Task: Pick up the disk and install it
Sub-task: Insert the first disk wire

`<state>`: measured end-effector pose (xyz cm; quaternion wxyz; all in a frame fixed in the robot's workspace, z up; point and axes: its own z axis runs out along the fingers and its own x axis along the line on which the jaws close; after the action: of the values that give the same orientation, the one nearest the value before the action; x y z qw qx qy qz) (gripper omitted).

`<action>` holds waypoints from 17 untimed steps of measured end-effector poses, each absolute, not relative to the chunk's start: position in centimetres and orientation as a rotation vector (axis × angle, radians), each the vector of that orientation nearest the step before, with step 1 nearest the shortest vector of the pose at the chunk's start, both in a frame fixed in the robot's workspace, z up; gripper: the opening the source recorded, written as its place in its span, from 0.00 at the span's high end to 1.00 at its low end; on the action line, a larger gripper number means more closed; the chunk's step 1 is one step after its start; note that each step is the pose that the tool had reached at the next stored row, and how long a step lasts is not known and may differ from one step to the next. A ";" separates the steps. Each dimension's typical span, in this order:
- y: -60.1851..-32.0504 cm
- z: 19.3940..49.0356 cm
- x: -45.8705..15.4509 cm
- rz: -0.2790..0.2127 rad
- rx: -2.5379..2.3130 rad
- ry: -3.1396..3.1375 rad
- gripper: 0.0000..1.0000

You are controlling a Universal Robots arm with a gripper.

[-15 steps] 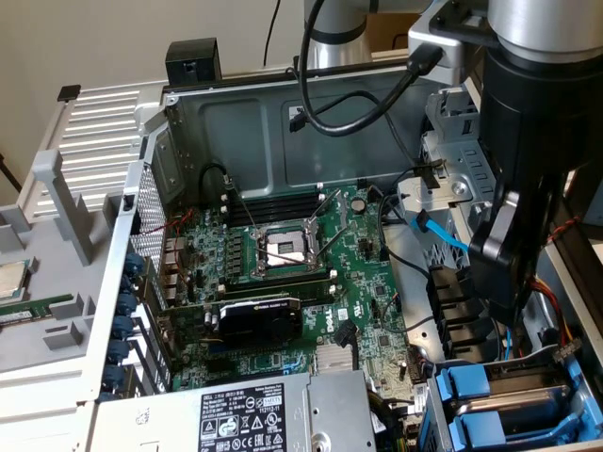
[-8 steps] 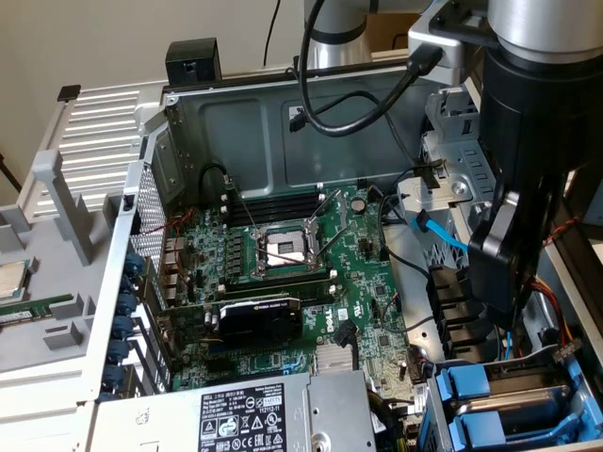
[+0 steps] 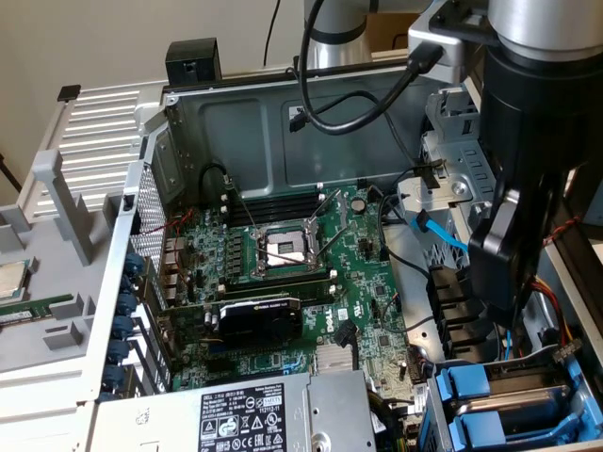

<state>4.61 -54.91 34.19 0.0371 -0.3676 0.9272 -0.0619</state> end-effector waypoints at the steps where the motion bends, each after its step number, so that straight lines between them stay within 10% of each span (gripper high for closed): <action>1: -54.9 34.4 4.6 -0.190 -1.128 2.846 0.49; 17: -54.9 38.5 4.5 -0.193 -1.126 2.841 0.49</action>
<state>4.50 -54.91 38.47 0.0399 -0.3674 0.9271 -0.0629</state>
